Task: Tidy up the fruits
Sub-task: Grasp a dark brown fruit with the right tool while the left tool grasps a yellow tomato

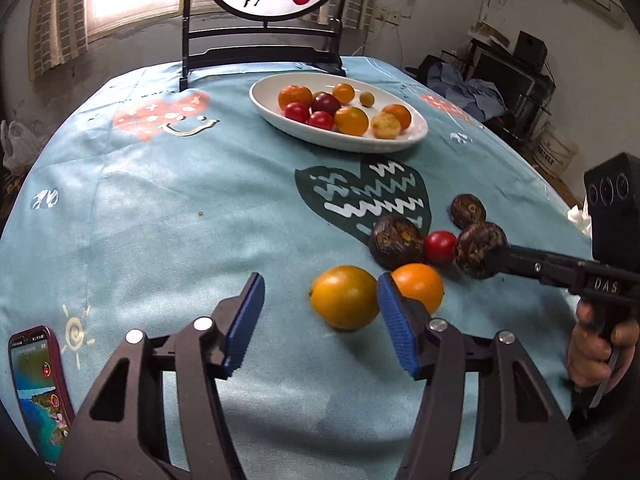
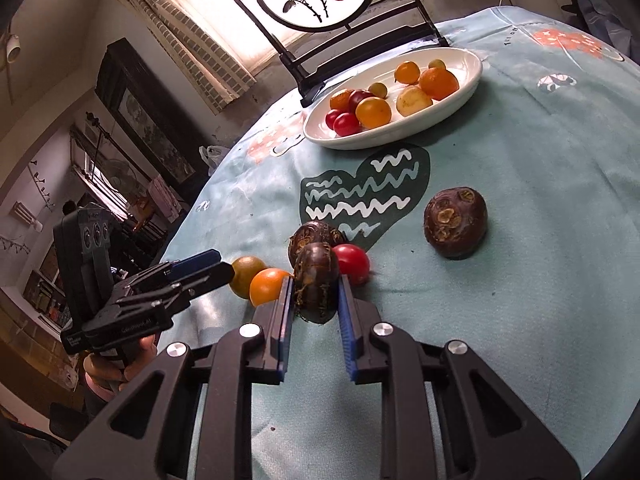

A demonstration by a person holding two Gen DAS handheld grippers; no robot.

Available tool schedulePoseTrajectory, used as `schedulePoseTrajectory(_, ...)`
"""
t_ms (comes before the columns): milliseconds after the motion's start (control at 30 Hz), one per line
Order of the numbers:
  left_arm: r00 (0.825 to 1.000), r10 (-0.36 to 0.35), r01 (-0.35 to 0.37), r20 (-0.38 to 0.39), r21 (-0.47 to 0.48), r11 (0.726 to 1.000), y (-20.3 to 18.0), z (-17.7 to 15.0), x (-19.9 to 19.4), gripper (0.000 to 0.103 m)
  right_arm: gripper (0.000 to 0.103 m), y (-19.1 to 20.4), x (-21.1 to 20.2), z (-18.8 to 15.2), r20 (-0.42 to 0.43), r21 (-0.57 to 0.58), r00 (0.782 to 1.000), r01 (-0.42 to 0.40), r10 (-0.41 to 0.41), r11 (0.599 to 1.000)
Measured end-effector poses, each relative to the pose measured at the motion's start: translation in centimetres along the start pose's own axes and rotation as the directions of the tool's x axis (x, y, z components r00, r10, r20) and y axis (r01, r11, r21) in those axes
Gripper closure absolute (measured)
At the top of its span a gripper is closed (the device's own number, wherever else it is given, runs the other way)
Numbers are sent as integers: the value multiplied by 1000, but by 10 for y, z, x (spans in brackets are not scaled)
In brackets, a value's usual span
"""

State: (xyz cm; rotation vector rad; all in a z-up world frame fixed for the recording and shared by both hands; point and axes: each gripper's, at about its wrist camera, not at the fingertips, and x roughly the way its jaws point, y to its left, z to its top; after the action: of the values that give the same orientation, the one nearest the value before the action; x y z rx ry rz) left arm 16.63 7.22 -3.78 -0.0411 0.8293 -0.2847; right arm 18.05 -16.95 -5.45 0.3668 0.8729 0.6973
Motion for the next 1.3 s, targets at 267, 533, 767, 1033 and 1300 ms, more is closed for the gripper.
schedulePoseTrajectory(267, 998, -15, 19, -53, 76, 997, -8, -2, 12, 49, 81, 0, 1, 0, -2, 1, 1000, -1, 1, 1000)
schedulePoseTrajectory(533, 991, -34, 49, -126, 121, 991, -14, 4, 33, 56, 81, 0, 0, 0, -5, -1, 1000, -4, 4, 1000)
schedulePoseTrajectory(767, 992, -48, 59, -117, 101, 993, -12, 5, 32, 59, 81, 0, -1, -1, -4, 0, 1000, -5, 5, 1000)
schedulePoseTrajectory(1033, 995, -45, 50, -85, 54, 997, -8, 5, 27, 59, 81, 0, -3, -1, 5, -1, 1000, -6, 6, 1000)
schedulePoseTrajectory(1300, 1000, -31, 31, 5, 1, 1000, -14, 29, 16, 59, 81, 1, -4, 3, 12, -15, 1000, -3, 3, 1000)
